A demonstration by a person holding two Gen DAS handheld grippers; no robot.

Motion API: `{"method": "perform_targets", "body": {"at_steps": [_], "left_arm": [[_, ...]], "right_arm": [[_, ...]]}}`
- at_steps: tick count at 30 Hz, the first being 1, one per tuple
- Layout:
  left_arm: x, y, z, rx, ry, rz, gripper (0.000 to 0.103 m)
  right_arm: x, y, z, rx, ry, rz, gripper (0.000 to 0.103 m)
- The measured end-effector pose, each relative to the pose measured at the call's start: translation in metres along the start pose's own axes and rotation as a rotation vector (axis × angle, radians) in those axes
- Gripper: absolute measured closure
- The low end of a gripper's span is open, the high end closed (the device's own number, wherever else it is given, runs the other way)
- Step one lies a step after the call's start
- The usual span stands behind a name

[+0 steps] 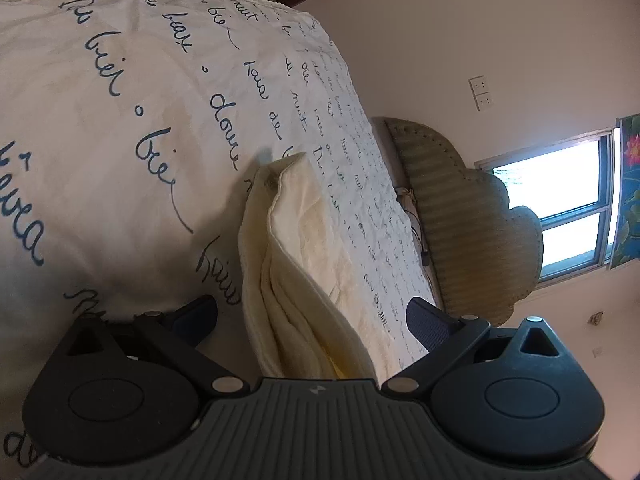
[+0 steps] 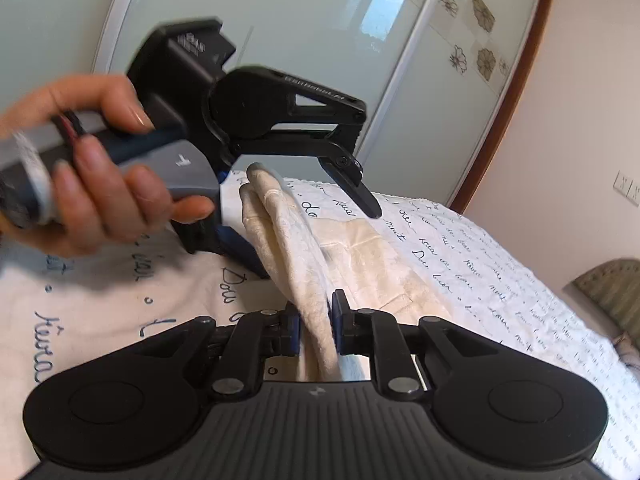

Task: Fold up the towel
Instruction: 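Close the left tool on the pants edge while the right tool approaches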

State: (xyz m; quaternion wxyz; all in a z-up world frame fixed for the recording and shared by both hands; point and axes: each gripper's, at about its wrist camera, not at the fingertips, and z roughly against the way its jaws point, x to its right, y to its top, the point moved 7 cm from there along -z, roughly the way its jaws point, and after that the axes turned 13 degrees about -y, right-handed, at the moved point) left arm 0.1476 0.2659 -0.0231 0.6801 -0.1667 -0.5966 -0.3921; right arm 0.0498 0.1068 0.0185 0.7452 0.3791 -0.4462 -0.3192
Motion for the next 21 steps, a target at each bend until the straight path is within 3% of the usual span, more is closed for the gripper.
{"method": "perform_targets", "body": {"at_steps": [3,4,7,8,11,13,16,19,21], "left_arm": [[-0.002,0.008,-0.010,-0.015,-0.020,0.013,0.004],[-0.002,0.009,-0.012,-0.019,-0.021,0.008,0.011],[-0.005,0.011,-0.018,-0.050,0.039,-0.022,0.043],[-0.007,0.013,-0.019,-0.057,0.072,-0.034,0.061],[-0.014,0.014,-0.021,-0.060,0.121,-0.069,0.084],[-0.014,0.013,-0.020,-0.046,0.116,-0.081,0.085],[-0.007,0.009,-0.020,-0.026,0.150,-0.149,0.086],[0.006,0.002,-0.021,-0.008,0.202,-0.242,0.087],[0.016,-0.003,-0.020,0.005,0.235,-0.298,0.087]], "right_arm": [[0.002,-0.003,0.001,-0.004,0.010,-0.012,0.088],[0.002,-0.004,-0.001,-0.012,0.022,-0.012,0.088],[-0.002,-0.010,-0.003,-0.072,0.093,0.030,0.086],[-0.002,-0.010,0.002,-0.078,0.131,0.041,0.086],[0.019,-0.007,0.021,-0.084,0.298,-0.099,0.085],[0.047,-0.007,0.023,-0.078,0.318,-0.244,0.085],[0.086,-0.024,0.004,-0.148,0.229,-0.409,0.085],[0.089,-0.059,-0.026,-0.309,0.124,-0.392,0.086],[0.084,-0.066,-0.026,-0.298,0.117,-0.373,0.086]]}}
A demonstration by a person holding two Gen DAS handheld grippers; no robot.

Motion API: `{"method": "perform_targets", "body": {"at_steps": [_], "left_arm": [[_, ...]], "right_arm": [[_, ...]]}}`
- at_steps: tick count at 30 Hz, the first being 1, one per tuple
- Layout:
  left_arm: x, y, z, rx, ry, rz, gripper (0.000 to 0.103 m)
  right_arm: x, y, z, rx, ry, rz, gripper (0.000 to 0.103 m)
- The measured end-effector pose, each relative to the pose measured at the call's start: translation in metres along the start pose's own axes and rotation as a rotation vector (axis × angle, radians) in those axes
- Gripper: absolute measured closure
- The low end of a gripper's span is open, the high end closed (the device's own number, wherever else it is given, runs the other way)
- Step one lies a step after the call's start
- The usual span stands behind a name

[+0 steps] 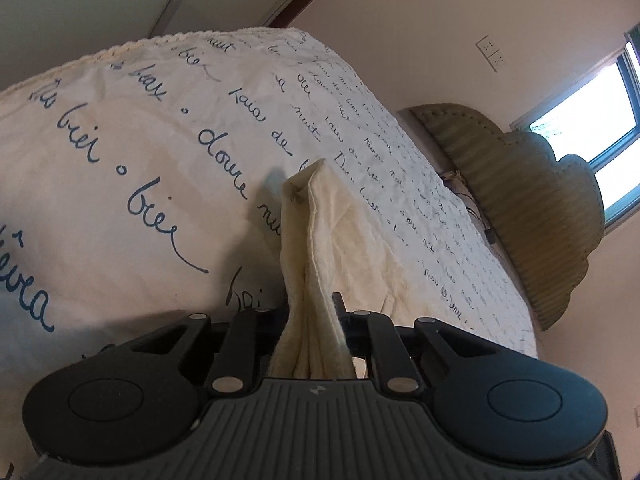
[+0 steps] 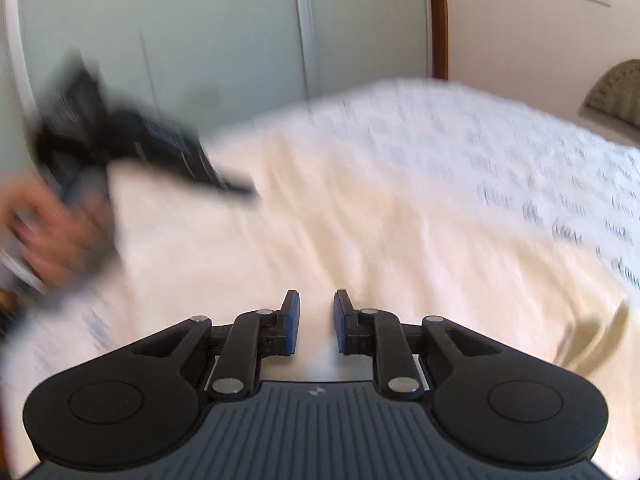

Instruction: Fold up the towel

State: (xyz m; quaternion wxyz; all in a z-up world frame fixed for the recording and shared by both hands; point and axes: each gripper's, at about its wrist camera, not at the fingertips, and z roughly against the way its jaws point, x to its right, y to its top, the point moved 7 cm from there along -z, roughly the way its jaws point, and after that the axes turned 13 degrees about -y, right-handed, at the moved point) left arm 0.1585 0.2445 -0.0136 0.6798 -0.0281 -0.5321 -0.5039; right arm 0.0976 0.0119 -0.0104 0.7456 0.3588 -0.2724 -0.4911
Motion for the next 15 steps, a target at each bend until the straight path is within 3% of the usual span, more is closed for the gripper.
{"method": "perform_targets", "body": {"at_steps": [4,9,13,15], "left_arm": [[0.036,-0.004,0.013,0.043,0.029,-0.106,0.089],[0.092,-0.021,0.038,0.077,-0.035,-0.185,0.089],[0.129,-0.041,0.041,0.084,-0.059,-0.238,0.089],[0.147,-0.051,0.042,0.100,-0.053,-0.264,0.089]], "right_arm": [[-0.001,0.017,0.015,0.071,0.034,-0.059,0.085],[0.003,0.041,0.029,0.162,0.107,-0.199,0.085],[0.009,0.044,0.042,0.202,0.206,-0.326,0.085],[0.016,0.043,0.054,0.217,0.214,-0.359,0.084]]}}
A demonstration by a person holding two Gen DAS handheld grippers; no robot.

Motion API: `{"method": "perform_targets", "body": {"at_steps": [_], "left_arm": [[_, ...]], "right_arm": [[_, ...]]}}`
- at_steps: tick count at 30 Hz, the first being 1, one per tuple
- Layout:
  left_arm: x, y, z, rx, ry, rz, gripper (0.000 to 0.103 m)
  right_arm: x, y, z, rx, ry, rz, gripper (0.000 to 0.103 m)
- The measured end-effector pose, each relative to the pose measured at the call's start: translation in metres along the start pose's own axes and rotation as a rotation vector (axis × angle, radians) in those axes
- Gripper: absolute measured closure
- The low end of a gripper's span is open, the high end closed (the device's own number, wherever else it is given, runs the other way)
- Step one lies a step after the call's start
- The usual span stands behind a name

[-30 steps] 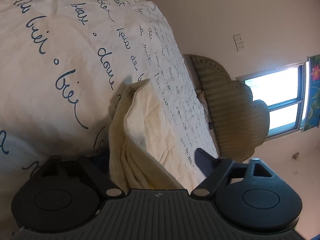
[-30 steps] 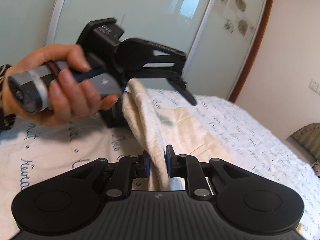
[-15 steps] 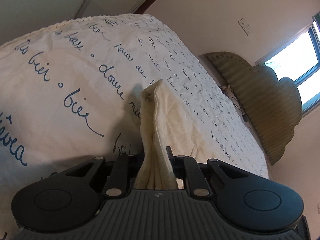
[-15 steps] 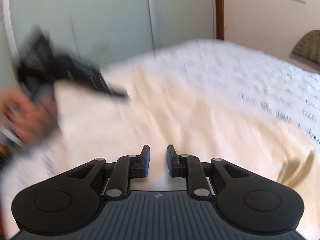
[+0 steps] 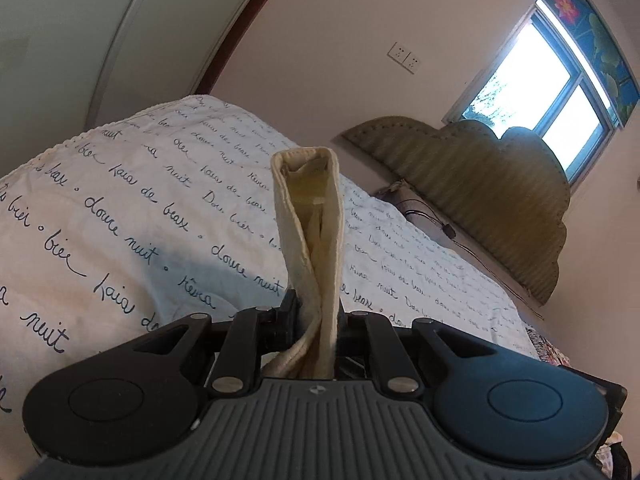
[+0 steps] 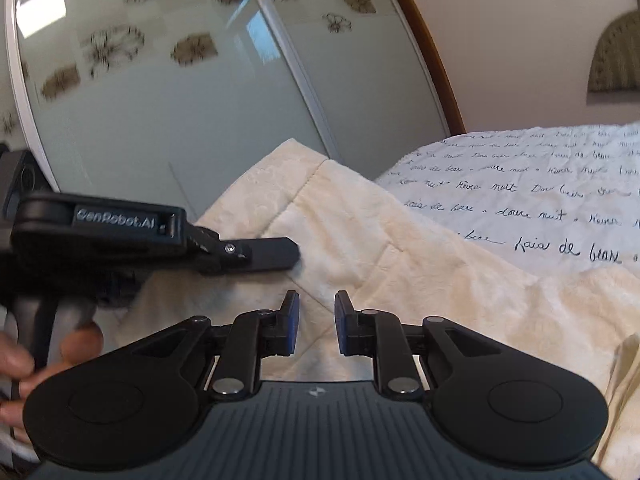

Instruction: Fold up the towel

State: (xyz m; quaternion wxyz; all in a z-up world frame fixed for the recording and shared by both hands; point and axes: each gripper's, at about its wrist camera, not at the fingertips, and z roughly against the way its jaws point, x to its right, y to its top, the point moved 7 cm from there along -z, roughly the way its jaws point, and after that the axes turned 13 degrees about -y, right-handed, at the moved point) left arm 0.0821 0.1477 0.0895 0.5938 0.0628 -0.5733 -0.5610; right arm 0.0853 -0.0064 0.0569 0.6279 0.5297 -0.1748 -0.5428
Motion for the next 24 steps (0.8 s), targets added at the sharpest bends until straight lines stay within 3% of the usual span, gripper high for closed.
{"method": "perform_targets", "body": {"at_steps": [10,24], "left_arm": [[0.100,-0.015,-0.013,0.015,-0.109,-0.083,0.085],[0.219,-0.090,-0.113,-0.133,-0.242,-0.196,0.079]], "right_arm": [[0.047,0.022,0.072,0.156,-0.026,-0.115,0.084],[0.164,0.009,0.168,0.262,-0.186,-0.342,0.085]]}}
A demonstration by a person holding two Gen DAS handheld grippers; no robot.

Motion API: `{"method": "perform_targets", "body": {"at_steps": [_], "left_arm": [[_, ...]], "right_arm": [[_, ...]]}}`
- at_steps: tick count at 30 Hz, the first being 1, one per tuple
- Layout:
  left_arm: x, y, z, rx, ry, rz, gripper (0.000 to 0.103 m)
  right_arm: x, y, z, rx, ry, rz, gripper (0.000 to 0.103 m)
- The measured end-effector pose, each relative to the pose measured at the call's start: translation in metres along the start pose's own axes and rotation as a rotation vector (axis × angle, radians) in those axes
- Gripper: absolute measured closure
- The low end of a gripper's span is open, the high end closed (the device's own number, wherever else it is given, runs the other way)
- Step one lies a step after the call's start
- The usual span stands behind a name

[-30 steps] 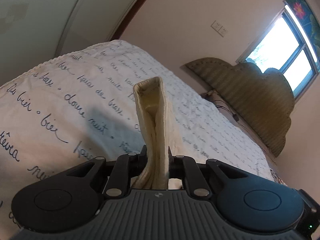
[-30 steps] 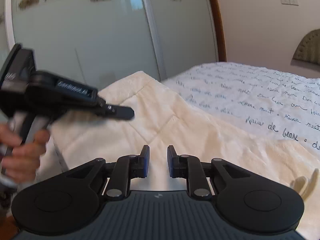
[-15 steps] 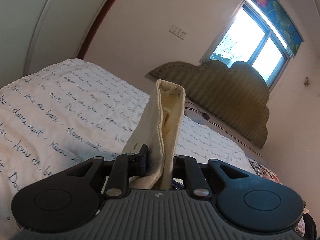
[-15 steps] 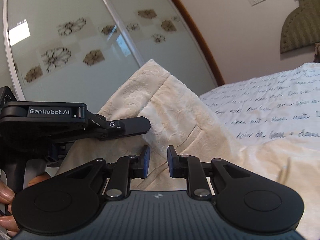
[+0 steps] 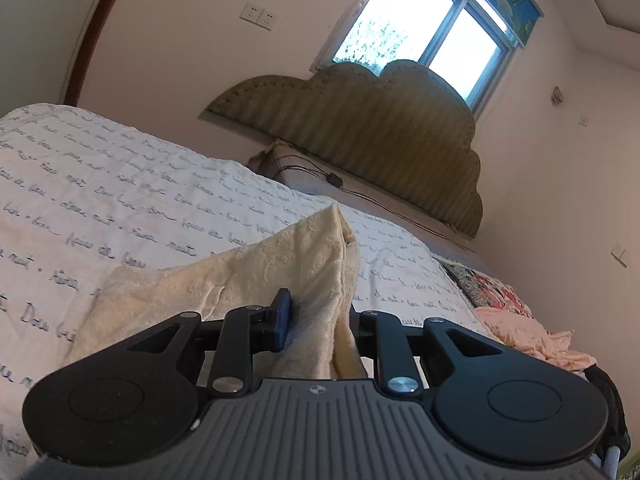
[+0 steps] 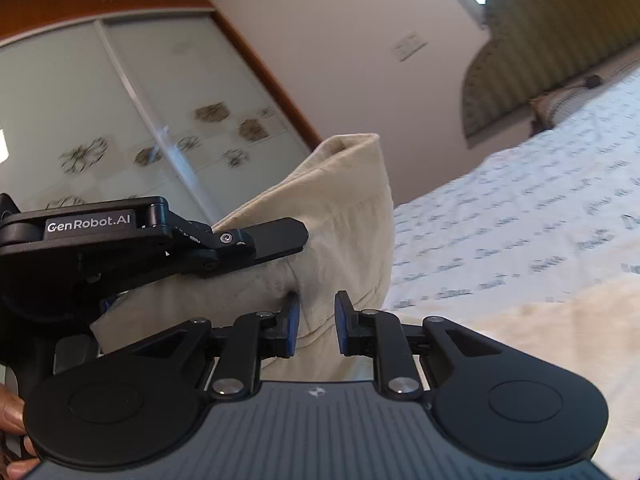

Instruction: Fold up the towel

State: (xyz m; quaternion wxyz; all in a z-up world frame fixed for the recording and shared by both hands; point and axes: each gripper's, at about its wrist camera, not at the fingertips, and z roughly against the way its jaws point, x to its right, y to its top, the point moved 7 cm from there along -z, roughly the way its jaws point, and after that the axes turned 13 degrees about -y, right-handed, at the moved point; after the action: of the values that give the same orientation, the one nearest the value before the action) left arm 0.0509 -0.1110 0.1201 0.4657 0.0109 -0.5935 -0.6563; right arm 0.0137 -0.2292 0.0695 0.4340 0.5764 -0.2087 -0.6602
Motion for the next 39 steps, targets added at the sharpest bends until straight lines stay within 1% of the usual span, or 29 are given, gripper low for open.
{"method": "perform_targets", "body": {"at_steps": [4,8,13,18,19,21,22,23,25,26,28,29,30,31,32,34,36,38,39], "left_arm": [[0.021,-0.023,-0.040,-0.046,-0.011,-0.036,0.079],[0.037,-0.048,-0.075,-0.091,-0.003,-0.081,0.078],[0.040,-0.077,-0.108,-0.151,0.004,-0.100,0.076],[0.032,-0.096,-0.132,-0.212,0.007,-0.070,0.075],[0.031,-0.099,-0.134,-0.219,0.003,-0.064,0.072],[0.029,-0.104,-0.140,-0.235,-0.011,-0.062,0.068],[0.027,-0.106,-0.141,-0.239,-0.017,-0.052,0.064],[0.027,-0.108,-0.142,-0.246,-0.030,-0.042,0.058],[0.027,-0.110,-0.144,-0.270,-0.070,-0.022,0.052],[0.028,-0.110,-0.141,-0.282,-0.090,-0.005,0.052],[0.031,-0.108,-0.137,-0.303,-0.159,0.028,0.050],[0.033,-0.104,-0.132,-0.305,-0.180,0.026,0.049],[0.036,-0.099,-0.125,-0.294,-0.188,0.005,0.047],[0.035,-0.092,-0.118,-0.275,-0.184,-0.019,0.041],[0.033,-0.085,-0.110,-0.247,-0.169,-0.048,0.032],[0.021,-0.071,-0.094,-0.201,-0.108,-0.095,0.024],[-0.001,-0.061,-0.078,-0.181,-0.020,-0.118,0.024],[-0.026,-0.059,-0.067,-0.192,0.053,-0.123,0.024],[-0.038,-0.060,-0.062,-0.195,0.086,-0.123,0.024]], "right_arm": [[0.037,0.003,0.013,0.011,-0.057,-0.067,0.084],[0.069,0.002,0.019,0.003,-0.115,-0.132,0.084],[0.106,-0.008,0.021,-0.029,-0.173,-0.208,0.084],[0.129,-0.018,0.017,-0.064,-0.250,-0.244,0.084],[0.133,-0.019,0.018,-0.069,-0.261,-0.249,0.084],[0.139,-0.021,0.019,-0.069,-0.287,-0.246,0.084],[0.142,-0.022,0.022,-0.066,-0.299,-0.243,0.084],[0.144,-0.022,0.023,-0.065,-0.307,-0.238,0.084],[0.150,-0.022,0.031,-0.052,-0.337,-0.218,0.084],[0.153,-0.021,0.035,-0.040,-0.357,-0.209,0.084],[0.160,-0.017,0.047,-0.003,-0.416,-0.185,0.084],[0.164,-0.012,0.052,0.021,-0.454,-0.174,0.084],[0.165,-0.008,0.058,0.046,-0.492,-0.160,0.084],[0.164,-0.003,0.065,0.077,-0.529,-0.129,0.084],[0.160,0.002,0.070,0.100,-0.549,-0.088,0.084],[0.148,0.008,0.073,0.111,-0.546,-0.010,0.084],[0.130,0.009,0.067,0.087,-0.502,0.068,0.082],[0.111,0.002,0.052,0.029,-0.428,0.142,0.071],[0.104,-0.004,0.045,-0.002,-0.399,0.179,0.062]]}}
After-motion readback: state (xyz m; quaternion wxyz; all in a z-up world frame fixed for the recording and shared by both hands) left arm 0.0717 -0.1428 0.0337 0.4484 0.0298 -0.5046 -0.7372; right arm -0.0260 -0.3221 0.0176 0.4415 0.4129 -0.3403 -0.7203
